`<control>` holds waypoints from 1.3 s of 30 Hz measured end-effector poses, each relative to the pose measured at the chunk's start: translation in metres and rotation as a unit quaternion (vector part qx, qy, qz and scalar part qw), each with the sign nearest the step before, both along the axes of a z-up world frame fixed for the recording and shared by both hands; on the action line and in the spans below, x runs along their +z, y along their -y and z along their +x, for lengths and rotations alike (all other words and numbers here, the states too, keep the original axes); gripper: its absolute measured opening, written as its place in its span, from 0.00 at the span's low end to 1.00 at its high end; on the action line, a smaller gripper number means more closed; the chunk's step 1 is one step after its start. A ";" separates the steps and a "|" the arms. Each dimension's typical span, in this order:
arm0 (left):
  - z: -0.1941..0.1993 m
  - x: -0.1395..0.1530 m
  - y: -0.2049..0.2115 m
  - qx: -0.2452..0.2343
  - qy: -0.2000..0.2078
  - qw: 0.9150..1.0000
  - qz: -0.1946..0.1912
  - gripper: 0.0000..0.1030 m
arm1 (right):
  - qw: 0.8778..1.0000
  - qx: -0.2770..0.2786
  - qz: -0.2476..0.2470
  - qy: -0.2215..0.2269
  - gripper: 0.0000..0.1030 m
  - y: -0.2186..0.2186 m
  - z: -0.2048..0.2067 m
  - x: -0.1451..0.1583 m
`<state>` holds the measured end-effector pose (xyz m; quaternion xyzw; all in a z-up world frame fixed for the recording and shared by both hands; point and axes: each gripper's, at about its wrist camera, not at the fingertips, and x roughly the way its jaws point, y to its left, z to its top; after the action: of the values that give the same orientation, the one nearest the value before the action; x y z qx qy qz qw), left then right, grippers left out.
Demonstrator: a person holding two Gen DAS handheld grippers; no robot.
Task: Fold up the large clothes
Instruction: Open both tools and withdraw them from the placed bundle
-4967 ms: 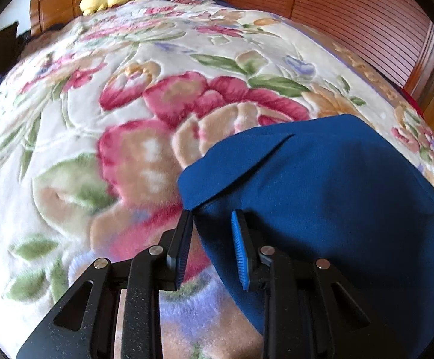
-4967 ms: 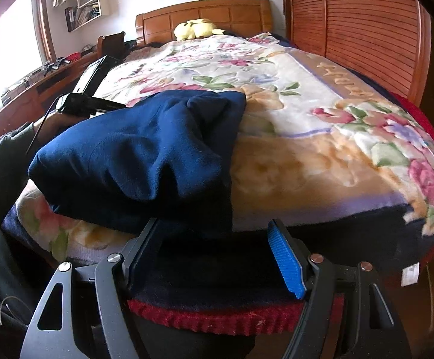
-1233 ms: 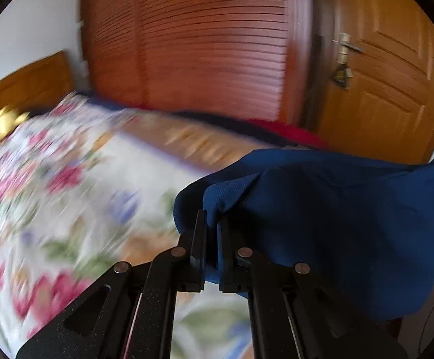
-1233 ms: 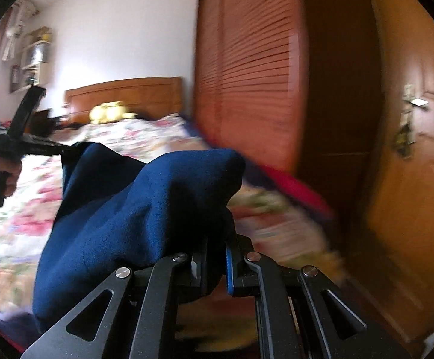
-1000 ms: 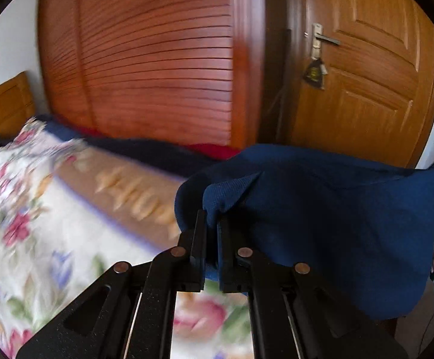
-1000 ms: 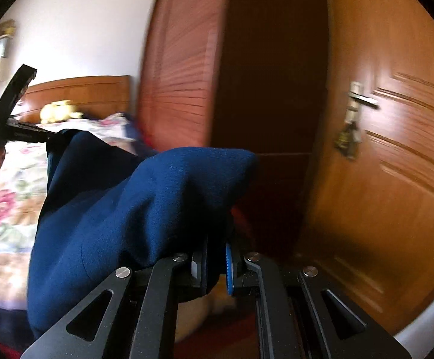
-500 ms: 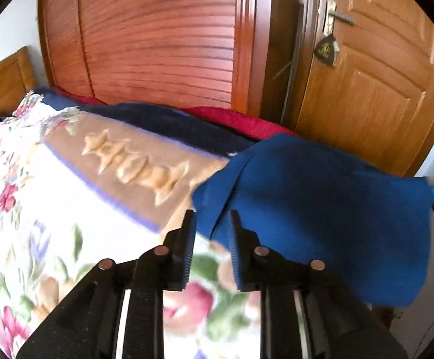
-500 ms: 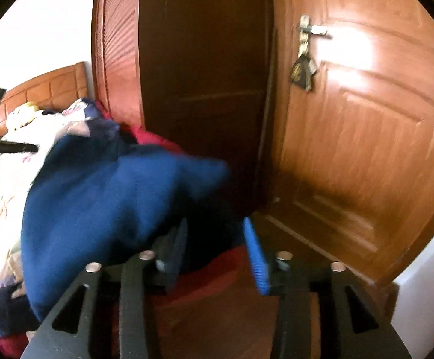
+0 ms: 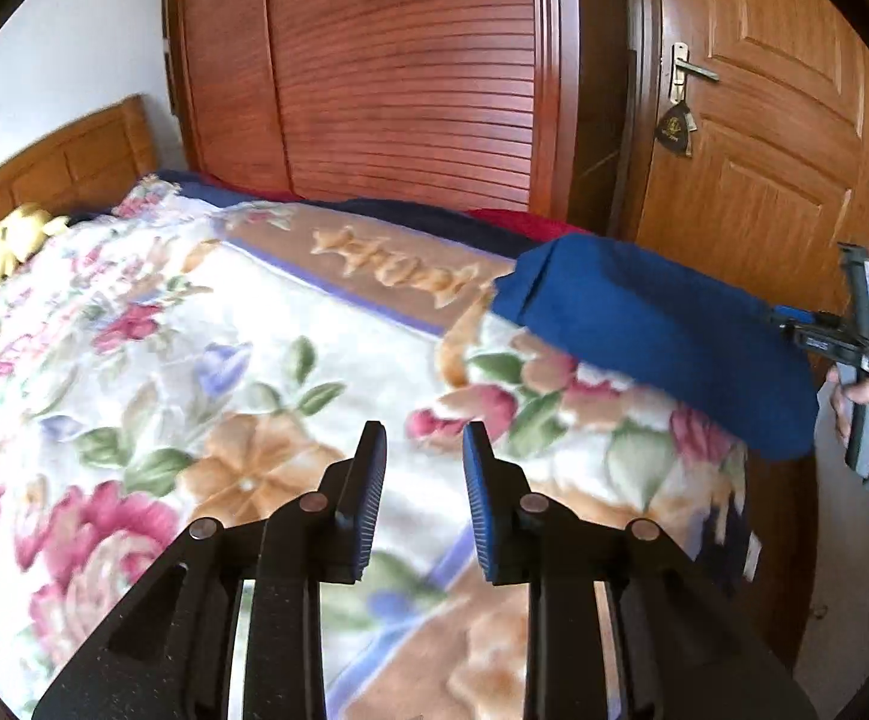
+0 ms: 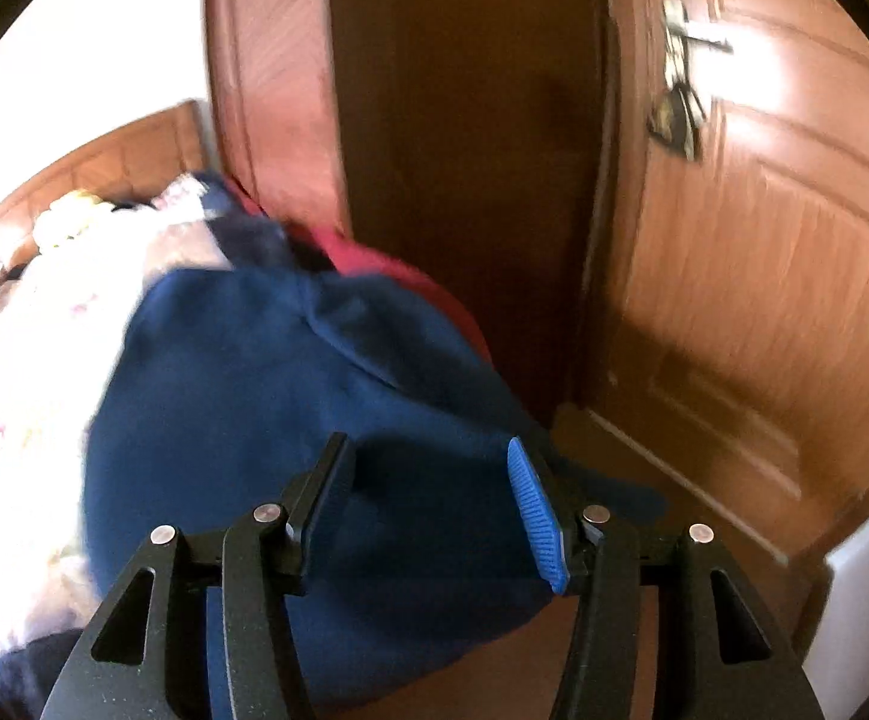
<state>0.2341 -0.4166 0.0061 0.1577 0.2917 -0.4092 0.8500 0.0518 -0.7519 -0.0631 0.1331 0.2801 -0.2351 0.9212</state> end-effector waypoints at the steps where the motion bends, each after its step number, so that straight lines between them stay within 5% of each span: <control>1: -0.004 0.002 -0.008 0.002 0.009 1.000 0.000 0.26 | 1.000 -0.005 0.002 -0.011 0.53 0.003 0.003 -0.004; 7: -0.018 0.008 -0.049 0.017 0.018 1.000 -0.002 0.26 | 0.999 -0.024 -0.015 -0.034 0.53 -0.017 0.010 0.012; 12: -0.030 0.010 -0.079 0.032 0.016 0.999 -0.013 0.26 | 0.999 -0.007 -0.047 -0.021 0.53 -0.079 0.002 0.042; 29: -0.071 -0.030 -0.212 0.176 -0.022 0.984 0.017 0.26 | 0.982 0.179 -0.042 0.034 0.53 -0.306 -0.021 0.060; 39: -0.092 -0.050 -0.302 0.261 -0.027 0.965 0.023 0.26 | 0.955 0.296 -0.007 0.034 0.77 -0.418 -0.005 0.052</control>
<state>0.1417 -0.1151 -0.0443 0.0846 0.3553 -0.1710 0.9151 0.0470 -0.3338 -0.0113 0.0453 0.2738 0.0504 0.9594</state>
